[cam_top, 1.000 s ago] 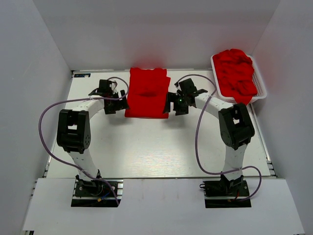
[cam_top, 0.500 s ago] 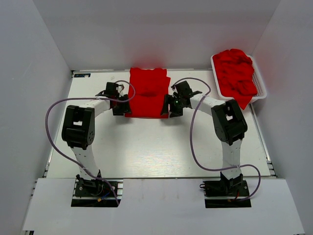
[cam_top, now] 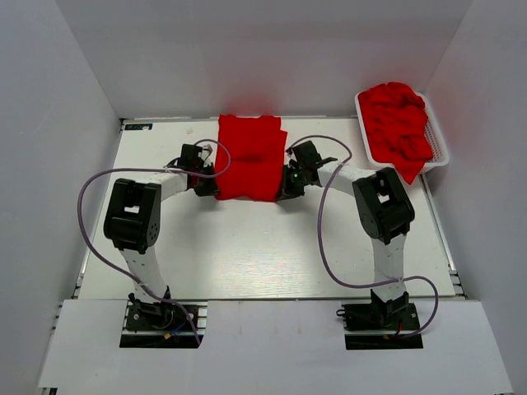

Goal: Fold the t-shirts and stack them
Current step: Grab one side of the 2/3 rectangular tshirt with both arms, then fold the long partially folded tshirt into a neat square

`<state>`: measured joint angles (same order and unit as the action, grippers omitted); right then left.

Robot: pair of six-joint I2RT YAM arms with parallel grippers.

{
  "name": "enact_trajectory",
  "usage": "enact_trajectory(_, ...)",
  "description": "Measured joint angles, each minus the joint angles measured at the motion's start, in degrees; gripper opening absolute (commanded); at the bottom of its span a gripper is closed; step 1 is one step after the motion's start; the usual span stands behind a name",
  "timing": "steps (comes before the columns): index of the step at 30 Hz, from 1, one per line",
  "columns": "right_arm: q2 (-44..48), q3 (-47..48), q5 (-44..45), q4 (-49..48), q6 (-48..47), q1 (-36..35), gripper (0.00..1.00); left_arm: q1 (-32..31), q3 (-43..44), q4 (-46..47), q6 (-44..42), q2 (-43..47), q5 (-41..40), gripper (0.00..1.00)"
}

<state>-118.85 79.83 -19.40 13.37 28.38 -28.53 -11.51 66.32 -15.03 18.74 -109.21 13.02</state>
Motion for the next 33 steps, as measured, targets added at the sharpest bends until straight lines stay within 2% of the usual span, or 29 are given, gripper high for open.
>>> enact_trajectory(5,5.38,-4.74,1.27,1.53,-0.87,0.00,0.00,-0.70,-6.54,-1.31,1.64,5.97,0.15,0.00)
enact_trajectory(11,21.75,-13.07,1.20,7.76,-2.62,-0.09,0.00,-1.84,-15.80,-9.46,4.13,22.29,3.26,0.00)
enact_trajectory(16,34.75,-17.81,-0.87,15.54,-3.61,-0.28,0.00,-2.56,-16.57,-17.53,5.07,37.99,5.99,0.00)
enact_trajectory(19,38.25,-17.64,-3.32,18.32,-4.22,-0.31,0.00,-2.58,-13.64,-21.84,5.40,43.10,6.38,0.00)
enact_trajectory(24,36.70,-13.29,-6.67,21.75,-6.01,-0.24,0.00,-2.49,-8.31,-23.87,6.01,43.06,5.44,0.00)
enact_trajectory(33,21.97,2.43,-9.99,21.92,-7.85,1.88,0.00,-1.51,0.94,-25.24,9.22,28.98,-2.62,0.00)
